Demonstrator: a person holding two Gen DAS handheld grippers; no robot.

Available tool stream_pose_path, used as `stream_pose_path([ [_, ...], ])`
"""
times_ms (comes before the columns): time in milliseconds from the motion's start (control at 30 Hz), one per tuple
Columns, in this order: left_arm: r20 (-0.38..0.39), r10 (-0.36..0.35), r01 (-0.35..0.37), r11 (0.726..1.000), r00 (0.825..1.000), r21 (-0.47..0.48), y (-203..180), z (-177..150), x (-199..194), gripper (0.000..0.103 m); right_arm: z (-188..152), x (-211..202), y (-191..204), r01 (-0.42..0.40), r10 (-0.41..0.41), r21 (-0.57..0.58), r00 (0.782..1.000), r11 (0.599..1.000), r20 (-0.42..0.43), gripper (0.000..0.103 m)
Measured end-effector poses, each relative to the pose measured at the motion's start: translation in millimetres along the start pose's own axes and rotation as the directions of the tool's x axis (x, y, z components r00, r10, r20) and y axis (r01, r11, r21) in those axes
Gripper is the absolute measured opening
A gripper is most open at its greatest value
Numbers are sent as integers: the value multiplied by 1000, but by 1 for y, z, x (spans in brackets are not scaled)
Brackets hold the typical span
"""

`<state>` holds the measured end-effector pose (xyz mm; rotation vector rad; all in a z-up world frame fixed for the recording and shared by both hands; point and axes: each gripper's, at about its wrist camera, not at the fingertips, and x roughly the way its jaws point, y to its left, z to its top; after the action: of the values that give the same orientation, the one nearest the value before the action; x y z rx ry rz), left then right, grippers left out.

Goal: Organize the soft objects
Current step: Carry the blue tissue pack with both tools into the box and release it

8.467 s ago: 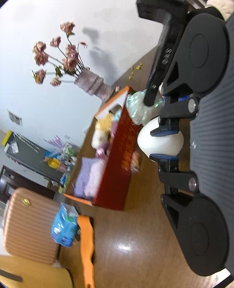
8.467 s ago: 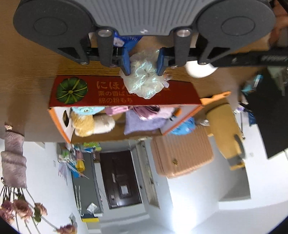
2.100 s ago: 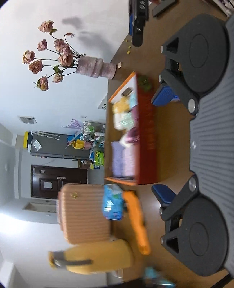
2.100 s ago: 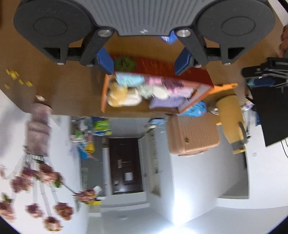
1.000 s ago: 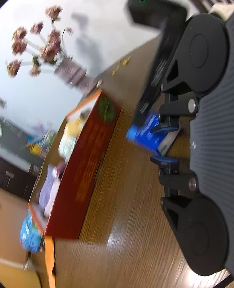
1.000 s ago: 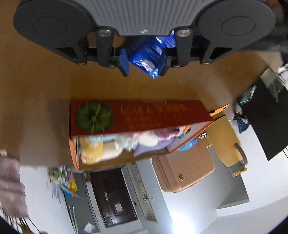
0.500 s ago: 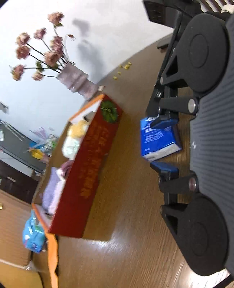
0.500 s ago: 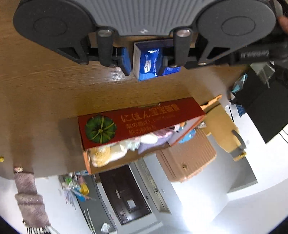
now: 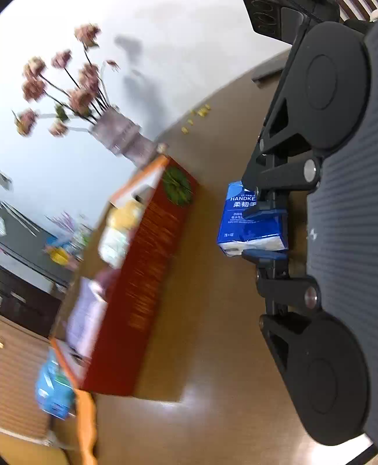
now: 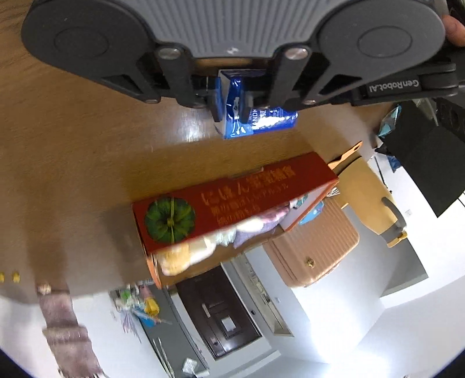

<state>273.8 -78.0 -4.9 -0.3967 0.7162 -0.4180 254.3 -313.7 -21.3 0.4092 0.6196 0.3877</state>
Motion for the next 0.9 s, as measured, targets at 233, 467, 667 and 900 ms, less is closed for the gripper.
stream_pose_path([
  [233,110,-68,58,994,992,91,-10,115,19,22,96,11,26,0,22,-148,989,989,144,11],
  [467,-6,-5,5,1000,1000,10,32,246,127,22,216,139,29,127,-109,-254,990,959,84,11],
  [667,-157,202,-184,975,967,123,66,256,207,22,245,255,2,110,-143,-165,968,980,-208,10],
  [900,-207,228,-197,967,951,162,83,259,228,22,233,290,-2,127,-177,-184,940,975,-290,9],
])
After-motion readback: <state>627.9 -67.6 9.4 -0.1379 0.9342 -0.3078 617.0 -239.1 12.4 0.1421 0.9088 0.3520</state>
